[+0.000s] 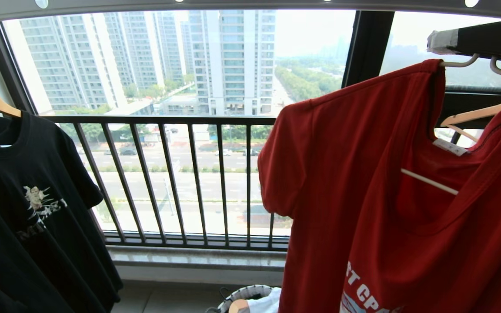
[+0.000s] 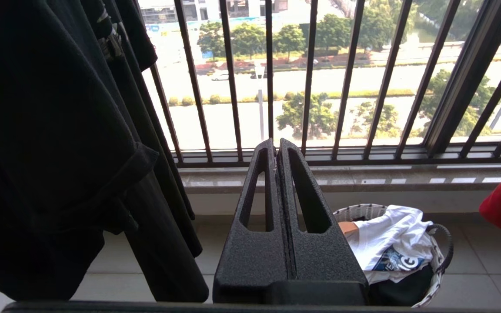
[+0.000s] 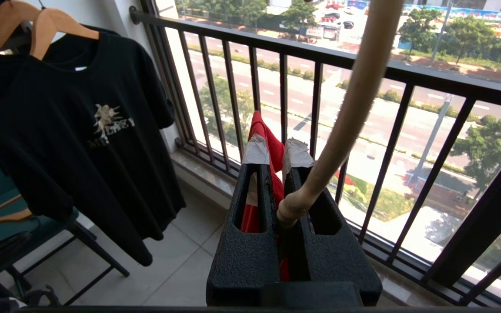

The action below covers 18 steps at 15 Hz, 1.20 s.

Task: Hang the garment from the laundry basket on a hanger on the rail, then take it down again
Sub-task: Take the clothes off the clothes rack

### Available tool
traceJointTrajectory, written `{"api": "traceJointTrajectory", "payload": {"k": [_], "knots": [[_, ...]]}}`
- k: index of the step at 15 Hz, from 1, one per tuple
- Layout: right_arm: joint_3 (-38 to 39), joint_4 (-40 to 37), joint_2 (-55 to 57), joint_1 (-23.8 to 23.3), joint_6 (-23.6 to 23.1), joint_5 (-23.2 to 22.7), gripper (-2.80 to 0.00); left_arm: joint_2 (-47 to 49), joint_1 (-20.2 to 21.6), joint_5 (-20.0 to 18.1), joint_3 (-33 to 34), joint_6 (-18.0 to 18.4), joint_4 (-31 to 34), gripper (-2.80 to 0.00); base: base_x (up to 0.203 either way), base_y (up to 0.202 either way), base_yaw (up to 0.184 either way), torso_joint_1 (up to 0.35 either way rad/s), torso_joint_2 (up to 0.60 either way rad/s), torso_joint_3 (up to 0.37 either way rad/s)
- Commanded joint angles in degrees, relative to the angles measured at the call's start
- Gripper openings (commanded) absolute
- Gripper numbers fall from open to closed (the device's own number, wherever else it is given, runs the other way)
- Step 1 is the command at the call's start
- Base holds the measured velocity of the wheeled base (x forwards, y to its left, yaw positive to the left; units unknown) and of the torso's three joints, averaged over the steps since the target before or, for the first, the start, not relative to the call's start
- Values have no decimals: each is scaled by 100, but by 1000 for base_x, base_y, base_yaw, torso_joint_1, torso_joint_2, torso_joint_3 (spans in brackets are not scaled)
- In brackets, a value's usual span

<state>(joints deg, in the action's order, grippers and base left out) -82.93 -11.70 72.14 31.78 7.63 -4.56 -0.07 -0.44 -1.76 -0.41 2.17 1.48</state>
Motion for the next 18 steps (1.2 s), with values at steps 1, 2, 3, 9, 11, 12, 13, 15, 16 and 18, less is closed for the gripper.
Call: {"api": "traceJointTrajectory", "payload": {"k": [1, 2, 3, 9, 11, 12, 13, 15, 16, 18], "knots": [[61, -16, -64, 4, -2, -53, -280, 7, 0, 0, -2, 4, 2, -280, 0, 0, 0, 0, 0, 0], [186, -10, -68, 4, -6, -130, -280, 7, 0, 0, -2, 20, 2, -280, 0, 0, 0, 0, 0, 0], [298, 1, -64, 4, -9, -184, -280, 7, 0, 0, -2, 15, 2, -280, 0, 0, 0, 0, 0, 0], [660, 441, 88, 351, -5, -213, -280, 13, 0, 158, -153, -120, 3, -280, 0, 0, 0, 0, 0, 0], [679, 446, 178, 362, -38, -214, -280, 376, -1, -219, -764, -123, 23, -280, 0, 0, 0, 0, 0, 0], [664, 460, 264, 374, -51, -205, -280, 823, -3, -486, -1199, -130, 17, -280, 0, 0, 0, 0, 0, 0], [643, 504, 348, 458, -77, -175, -280, 1448, -6, -827, -1798, -134, 15, -280, 0, 0, 0, 0, 0, 0], [604, 544, 541, 564, -138, -124, -280, 2754, -14, -1856, -3186, -145, 40, -280, 0, 0, 0, 0, 0, 0], [562, 546, 653, 596, -146, -117, -280, 3419, -40, -2442, -3766, -159, 52, -280, 0, 0, 0, 0, 0, 0], [378, 546, 941, 608, -135, -38, -280, 4608, -383, -3453, -4756, -329, 68, -280, 0, 0, 0, 0, 0, 0]]}}
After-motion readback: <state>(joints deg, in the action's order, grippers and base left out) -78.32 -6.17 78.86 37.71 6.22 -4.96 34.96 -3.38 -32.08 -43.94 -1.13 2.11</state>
